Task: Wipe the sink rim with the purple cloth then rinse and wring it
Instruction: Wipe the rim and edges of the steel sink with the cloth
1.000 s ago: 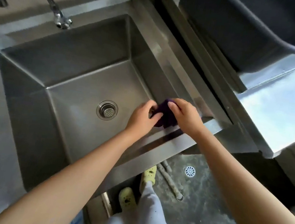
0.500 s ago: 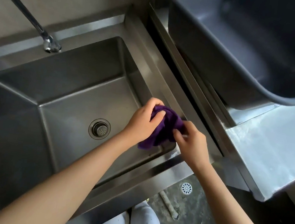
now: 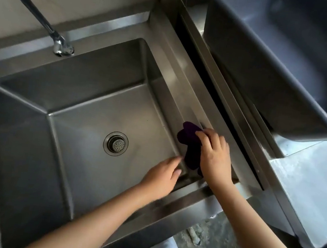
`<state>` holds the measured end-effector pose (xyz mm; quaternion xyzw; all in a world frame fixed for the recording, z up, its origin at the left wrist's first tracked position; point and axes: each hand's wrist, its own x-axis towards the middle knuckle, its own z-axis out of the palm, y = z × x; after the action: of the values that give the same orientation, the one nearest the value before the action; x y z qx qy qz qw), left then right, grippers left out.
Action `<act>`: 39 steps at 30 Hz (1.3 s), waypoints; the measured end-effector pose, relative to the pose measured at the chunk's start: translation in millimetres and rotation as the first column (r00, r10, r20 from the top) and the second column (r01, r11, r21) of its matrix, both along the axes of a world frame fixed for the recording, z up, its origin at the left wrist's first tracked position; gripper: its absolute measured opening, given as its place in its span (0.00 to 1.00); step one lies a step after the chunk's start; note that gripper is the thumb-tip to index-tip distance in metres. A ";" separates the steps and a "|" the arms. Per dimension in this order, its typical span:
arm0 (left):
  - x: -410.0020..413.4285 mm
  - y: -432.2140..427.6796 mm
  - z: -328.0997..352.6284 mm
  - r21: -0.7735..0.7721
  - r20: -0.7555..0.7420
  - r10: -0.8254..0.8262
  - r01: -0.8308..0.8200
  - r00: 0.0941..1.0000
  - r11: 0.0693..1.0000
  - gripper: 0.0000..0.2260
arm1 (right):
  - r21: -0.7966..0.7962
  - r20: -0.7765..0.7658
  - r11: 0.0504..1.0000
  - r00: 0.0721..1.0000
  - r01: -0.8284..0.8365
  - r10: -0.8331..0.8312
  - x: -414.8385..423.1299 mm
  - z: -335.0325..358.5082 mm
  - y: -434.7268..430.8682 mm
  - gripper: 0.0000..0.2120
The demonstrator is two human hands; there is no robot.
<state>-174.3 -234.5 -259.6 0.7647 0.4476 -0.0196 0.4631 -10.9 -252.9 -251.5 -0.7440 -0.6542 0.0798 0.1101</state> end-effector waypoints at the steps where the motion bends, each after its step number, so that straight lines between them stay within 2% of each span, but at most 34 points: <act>1: -5.3 -13.6 -1.7 -0.010 0.027 -0.058 0.058 0.998 0.998 0.21 | -0.047 0.044 0.997 0.997 -0.068 0.070 2.7 -0.9 -2.5 0.27; 3: -11.6 -30.9 -6.2 -0.033 0.038 -0.139 0.140 0.990 0.990 0.22 | -0.127 0.086 0.982 0.985 -0.140 0.152 9.5 -2.5 -7.7 0.32; 5: -13.5 -37.7 -12.0 -0.037 0.030 -0.186 0.187 0.982 0.982 0.22 | -0.159 0.108 0.973 0.977 -0.168 0.186 16.4 -5.1 -12.3 0.26; 8: -15.1 -40.9 -19.4 -0.075 0.036 -0.209 0.211 0.977 0.975 0.23 | -0.220 0.155 0.950 0.954 -0.220 0.257 21.3 -7.2 -12.7 0.27; 12: -18.5 -42.4 -29.1 -0.114 0.029 -0.227 0.229 0.974 0.967 0.23 | -0.209 0.139 0.951 0.956 -0.228 0.260 14.2 -14.0 15.6 0.26; 19: -20.8 -46.0 -33.2 0.124 -0.075 -0.325 0.333 0.943 0.935 0.24 | -0.210 0.179 0.952 0.949 -0.222 0.261 1.0 -15.4 83.6 0.26; 27: -21.8 -47.4 -27.6 0.173 -0.108 -0.302 0.317 0.947 0.933 0.27 | -0.212 0.185 0.954 0.950 -0.212 0.252 -9.3 -14.9 121.9 0.27; 31: -24.7 -29.3 -19.7 0.156 -0.219 -0.189 0.226 0.957 0.962 0.32 | -0.197 0.172 0.957 0.954 -0.212 0.247 -3.2 -15.8 103.4 0.26; 33: -22.7 4.0 -16.4 0.199 -0.184 -0.009 0.046 0.983 0.979 0.28 | -0.196 0.134 0.960 0.964 -0.201 0.229 -2.8 -15.5 104.4 0.25; 35: -15.5 49.6 -12.1 0.286 -0.104 0.148 -0.113 0.983 0.952 0.25 | -0.185 0.113 0.965 0.972 -0.184 0.207 -4.5 -15.7 113.1 0.25; 39: 7.2 144.2 -7.2 0.333 -0.043 0.198 -0.173 0.979 0.927 0.24 | -0.164 0.154 0.970 0.967 -0.177 0.203 -10.7 -17.5 136.3 0.26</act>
<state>-167.1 -90.2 -266.8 0.7840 0.5321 0.0699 0.3120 -21.6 -116.6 -269.0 -0.6879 -0.7218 0.0752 -0.0099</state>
